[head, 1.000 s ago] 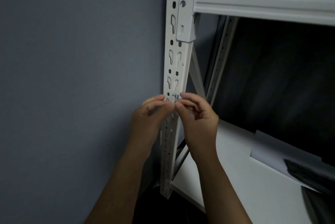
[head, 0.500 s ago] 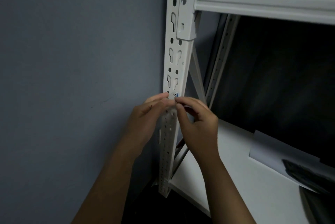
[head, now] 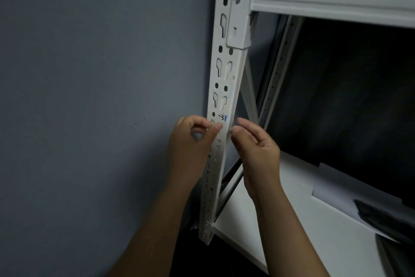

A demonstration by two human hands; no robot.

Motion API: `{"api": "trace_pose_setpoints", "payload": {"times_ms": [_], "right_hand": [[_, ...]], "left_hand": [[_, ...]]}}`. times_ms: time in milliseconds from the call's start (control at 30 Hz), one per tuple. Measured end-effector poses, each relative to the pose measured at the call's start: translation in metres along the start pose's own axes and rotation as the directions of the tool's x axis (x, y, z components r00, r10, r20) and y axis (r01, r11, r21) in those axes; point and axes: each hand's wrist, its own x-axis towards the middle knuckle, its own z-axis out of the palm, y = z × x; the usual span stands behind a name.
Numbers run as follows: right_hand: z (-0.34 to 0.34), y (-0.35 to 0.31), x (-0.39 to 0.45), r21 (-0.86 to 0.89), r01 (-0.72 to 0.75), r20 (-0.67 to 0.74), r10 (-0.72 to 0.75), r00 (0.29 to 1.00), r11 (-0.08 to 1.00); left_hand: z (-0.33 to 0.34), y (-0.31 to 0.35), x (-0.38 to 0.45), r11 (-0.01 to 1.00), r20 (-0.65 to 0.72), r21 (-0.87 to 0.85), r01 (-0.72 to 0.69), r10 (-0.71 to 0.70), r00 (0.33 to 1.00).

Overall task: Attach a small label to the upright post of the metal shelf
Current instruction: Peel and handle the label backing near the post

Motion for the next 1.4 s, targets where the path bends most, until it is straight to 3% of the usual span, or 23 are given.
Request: {"api": "trace_pose_setpoints", "payload": {"times_ms": [200,500,667,1133,1400], "right_hand": [[0.006,0.005,0.005,0.105,-0.003,-0.090,0.012,0.996,0.995],[0.011,0.012,0.012,0.063,0.074,-0.120,-0.066,0.991,0.995],[0.013,0.015,0.014,0.087,0.048,-0.108,-0.039,0.993,0.995],[0.013,0.018,0.014,0.068,0.041,-0.113,-0.033,0.993,0.997],[0.017,0.020,0.013,0.087,0.039,-0.148,-0.026,0.989,0.995]], "left_hand": [[0.015,-0.012,0.005,1.000,-0.127,0.015,-0.011,0.013,0.992],[0.024,-0.020,0.011,0.987,-0.202,0.064,-0.145,0.155,0.967],[0.030,-0.029,0.010,0.938,-0.325,0.265,-0.223,0.304,0.896],[0.046,-0.033,0.008,0.949,-0.447,0.207,-0.238,0.308,0.840],[0.044,-0.032,0.008,0.954,-0.393,0.188,-0.233,0.290,0.873]]}}
